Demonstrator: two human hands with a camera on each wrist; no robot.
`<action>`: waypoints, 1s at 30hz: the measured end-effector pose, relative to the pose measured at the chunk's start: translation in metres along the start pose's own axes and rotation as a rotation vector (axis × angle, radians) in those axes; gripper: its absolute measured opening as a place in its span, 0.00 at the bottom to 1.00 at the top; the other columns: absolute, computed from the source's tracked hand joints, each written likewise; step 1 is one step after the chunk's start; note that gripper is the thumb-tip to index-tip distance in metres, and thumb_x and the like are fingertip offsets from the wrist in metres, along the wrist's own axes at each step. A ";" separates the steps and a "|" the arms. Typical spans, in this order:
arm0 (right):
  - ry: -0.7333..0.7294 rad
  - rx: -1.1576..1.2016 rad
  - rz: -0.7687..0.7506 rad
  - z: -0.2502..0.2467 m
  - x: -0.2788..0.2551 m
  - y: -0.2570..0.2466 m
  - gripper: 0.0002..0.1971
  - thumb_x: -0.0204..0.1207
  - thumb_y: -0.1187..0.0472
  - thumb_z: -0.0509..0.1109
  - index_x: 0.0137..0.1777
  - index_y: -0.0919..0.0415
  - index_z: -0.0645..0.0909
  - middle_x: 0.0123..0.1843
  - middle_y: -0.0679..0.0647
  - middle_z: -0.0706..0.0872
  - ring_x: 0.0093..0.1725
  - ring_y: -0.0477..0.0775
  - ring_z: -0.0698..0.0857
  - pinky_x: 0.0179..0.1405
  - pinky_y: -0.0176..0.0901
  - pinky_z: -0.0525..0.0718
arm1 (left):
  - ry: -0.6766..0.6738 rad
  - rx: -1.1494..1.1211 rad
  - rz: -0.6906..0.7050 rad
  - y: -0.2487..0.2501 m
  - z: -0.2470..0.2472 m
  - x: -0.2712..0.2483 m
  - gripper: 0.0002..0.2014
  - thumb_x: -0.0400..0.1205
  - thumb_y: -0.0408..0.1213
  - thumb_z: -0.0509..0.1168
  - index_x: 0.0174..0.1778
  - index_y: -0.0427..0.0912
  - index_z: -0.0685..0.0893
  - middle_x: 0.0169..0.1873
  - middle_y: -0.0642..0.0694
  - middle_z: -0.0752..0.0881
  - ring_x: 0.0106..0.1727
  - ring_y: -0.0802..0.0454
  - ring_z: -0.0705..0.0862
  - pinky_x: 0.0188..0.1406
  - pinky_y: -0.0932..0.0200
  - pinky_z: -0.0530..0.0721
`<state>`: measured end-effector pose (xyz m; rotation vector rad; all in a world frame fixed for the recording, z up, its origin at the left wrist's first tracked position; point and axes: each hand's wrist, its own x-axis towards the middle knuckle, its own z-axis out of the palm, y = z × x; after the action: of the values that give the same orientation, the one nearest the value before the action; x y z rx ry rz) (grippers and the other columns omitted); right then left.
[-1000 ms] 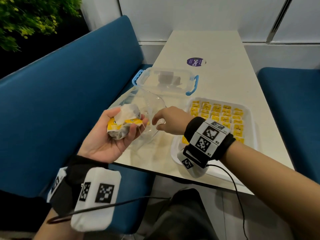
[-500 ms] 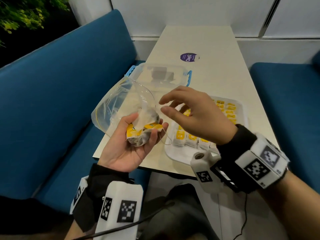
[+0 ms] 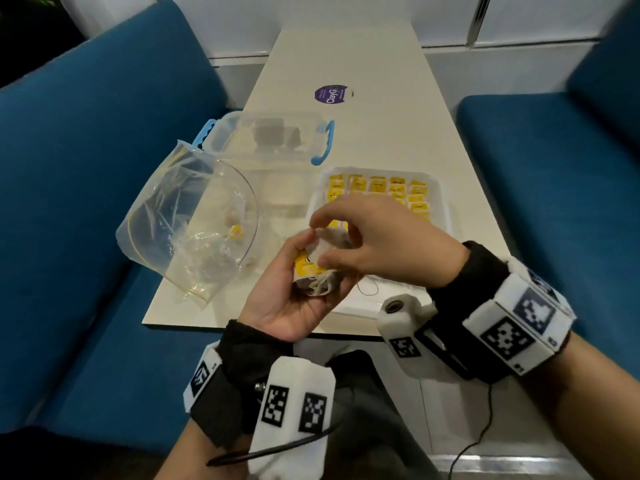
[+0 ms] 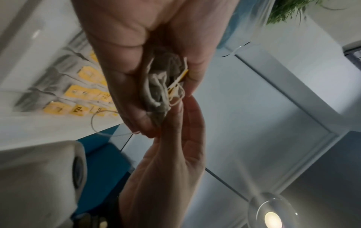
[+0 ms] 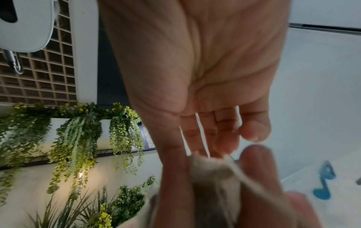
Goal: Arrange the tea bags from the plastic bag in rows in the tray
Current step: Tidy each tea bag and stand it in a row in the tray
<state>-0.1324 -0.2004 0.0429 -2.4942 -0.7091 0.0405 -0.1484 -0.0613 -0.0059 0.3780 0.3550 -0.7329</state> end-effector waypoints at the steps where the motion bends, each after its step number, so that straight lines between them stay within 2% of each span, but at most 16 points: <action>1: -0.004 0.011 0.013 0.001 -0.001 0.001 0.19 0.70 0.56 0.74 0.61 0.57 0.80 0.52 0.50 0.82 0.33 0.33 0.69 0.37 0.29 0.65 | 0.021 -0.003 0.013 -0.003 0.001 0.002 0.27 0.56 0.29 0.82 0.52 0.31 0.85 0.50 0.32 0.85 0.48 0.35 0.87 0.28 0.49 0.88; 3: -0.005 0.031 0.043 0.004 -0.003 0.003 0.20 0.69 0.57 0.75 0.61 0.59 0.79 0.52 0.52 0.79 0.36 0.38 0.70 0.40 0.31 0.65 | 0.073 0.042 0.045 -0.009 0.004 0.007 0.21 0.67 0.37 0.75 0.55 0.36 0.83 0.52 0.37 0.85 0.53 0.41 0.84 0.29 0.51 0.89; 5: -0.002 0.039 0.076 0.008 -0.005 0.005 0.22 0.68 0.57 0.75 0.62 0.59 0.78 0.50 0.51 0.74 0.43 0.43 0.70 0.39 0.30 0.65 | 0.112 0.116 0.056 -0.013 0.004 0.011 0.21 0.71 0.45 0.67 0.57 0.38 0.82 0.50 0.39 0.86 0.49 0.44 0.85 0.27 0.54 0.88; 7: 0.010 0.047 0.112 0.010 -0.007 0.007 0.22 0.68 0.55 0.75 0.62 0.59 0.78 0.48 0.50 0.72 0.47 0.44 0.70 0.40 0.30 0.65 | 0.110 0.145 0.044 -0.015 0.003 0.014 0.24 0.71 0.48 0.65 0.59 0.38 0.82 0.50 0.39 0.86 0.44 0.45 0.87 0.25 0.55 0.87; 10: 0.023 0.081 0.144 0.014 -0.009 0.011 0.20 0.68 0.52 0.76 0.56 0.61 0.80 0.42 0.48 0.68 0.42 0.45 0.69 0.39 0.31 0.64 | 0.103 0.125 0.062 -0.016 -0.002 0.018 0.23 0.71 0.48 0.65 0.58 0.36 0.83 0.55 0.39 0.85 0.56 0.46 0.83 0.35 0.51 0.90; 12: 0.047 0.123 0.166 0.016 -0.010 0.013 0.18 0.67 0.50 0.77 0.51 0.60 0.79 0.39 0.45 0.67 0.38 0.42 0.69 0.37 0.31 0.68 | 0.100 0.126 0.081 -0.016 -0.004 0.020 0.20 0.72 0.47 0.65 0.50 0.35 0.87 0.53 0.39 0.86 0.55 0.47 0.84 0.41 0.50 0.88; 14: 0.082 0.139 0.184 0.018 -0.010 0.015 0.14 0.69 0.52 0.75 0.47 0.59 0.78 0.41 0.48 0.70 0.39 0.44 0.71 0.39 0.29 0.69 | 0.100 0.153 0.095 -0.016 -0.006 0.023 0.18 0.75 0.47 0.64 0.47 0.36 0.88 0.48 0.40 0.88 0.46 0.48 0.88 0.39 0.51 0.89; 16: 0.093 0.128 0.192 0.019 -0.010 0.017 0.08 0.73 0.59 0.70 0.49 0.61 0.79 0.45 0.52 0.73 0.44 0.48 0.72 0.38 0.32 0.66 | 0.112 0.183 0.111 -0.015 -0.007 0.025 0.17 0.80 0.48 0.61 0.47 0.37 0.86 0.45 0.40 0.89 0.40 0.48 0.89 0.35 0.54 0.90; 17: 0.087 0.120 0.192 0.019 -0.010 0.018 0.07 0.74 0.63 0.67 0.51 0.63 0.80 0.46 0.52 0.73 0.45 0.48 0.72 0.40 0.32 0.65 | 0.115 0.190 0.123 -0.014 -0.007 0.025 0.17 0.81 0.49 0.61 0.46 0.38 0.86 0.44 0.40 0.89 0.39 0.47 0.89 0.37 0.54 0.89; 20: 0.070 0.096 0.197 0.018 -0.008 0.022 0.13 0.76 0.68 0.62 0.60 0.63 0.79 0.54 0.55 0.77 0.50 0.48 0.73 0.44 0.28 0.64 | 0.112 0.169 0.161 -0.014 -0.008 0.026 0.16 0.82 0.48 0.60 0.39 0.39 0.85 0.40 0.39 0.90 0.38 0.46 0.90 0.41 0.52 0.88; 23: 0.096 0.123 0.251 0.016 -0.007 0.027 0.16 0.76 0.66 0.66 0.64 0.62 0.74 0.62 0.55 0.77 0.55 0.48 0.75 0.45 0.28 0.65 | 0.131 0.174 0.176 -0.012 -0.009 0.026 0.19 0.82 0.48 0.60 0.32 0.40 0.87 0.38 0.39 0.90 0.38 0.43 0.90 0.45 0.50 0.86; 24: 0.113 0.136 0.279 0.015 -0.006 0.029 0.15 0.75 0.65 0.68 0.61 0.62 0.75 0.60 0.55 0.78 0.55 0.50 0.78 0.45 0.31 0.68 | 0.139 0.179 0.173 -0.012 -0.009 0.026 0.19 0.82 0.48 0.60 0.33 0.40 0.87 0.39 0.38 0.90 0.38 0.42 0.90 0.43 0.51 0.87; 26: 0.148 0.155 0.333 0.011 -0.003 0.032 0.10 0.73 0.63 0.72 0.52 0.61 0.76 0.50 0.54 0.80 0.50 0.53 0.81 0.44 0.37 0.73 | 0.161 0.172 0.167 -0.010 -0.010 0.025 0.16 0.82 0.48 0.60 0.37 0.41 0.83 0.42 0.36 0.89 0.39 0.39 0.90 0.32 0.52 0.90; 28: 0.176 0.150 0.355 0.008 -0.001 0.034 0.07 0.72 0.63 0.73 0.46 0.60 0.77 0.41 0.51 0.79 0.43 0.51 0.79 0.38 0.34 0.73 | 0.188 0.166 0.172 -0.008 -0.012 0.024 0.14 0.81 0.48 0.61 0.39 0.41 0.81 0.44 0.35 0.88 0.40 0.37 0.90 0.25 0.56 0.88; 30: 0.211 0.154 0.344 0.008 0.000 0.037 0.03 0.73 0.64 0.71 0.45 0.62 0.81 0.38 0.49 0.79 0.42 0.49 0.78 0.36 0.29 0.72 | 0.202 0.158 0.183 -0.005 -0.016 0.024 0.14 0.81 0.48 0.62 0.39 0.41 0.81 0.43 0.35 0.88 0.41 0.37 0.90 0.24 0.57 0.87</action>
<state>-0.1157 -0.2229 0.0174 -2.3976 -0.1793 -0.0413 -0.1386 -0.0711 -0.0314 0.6285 0.4479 -0.5460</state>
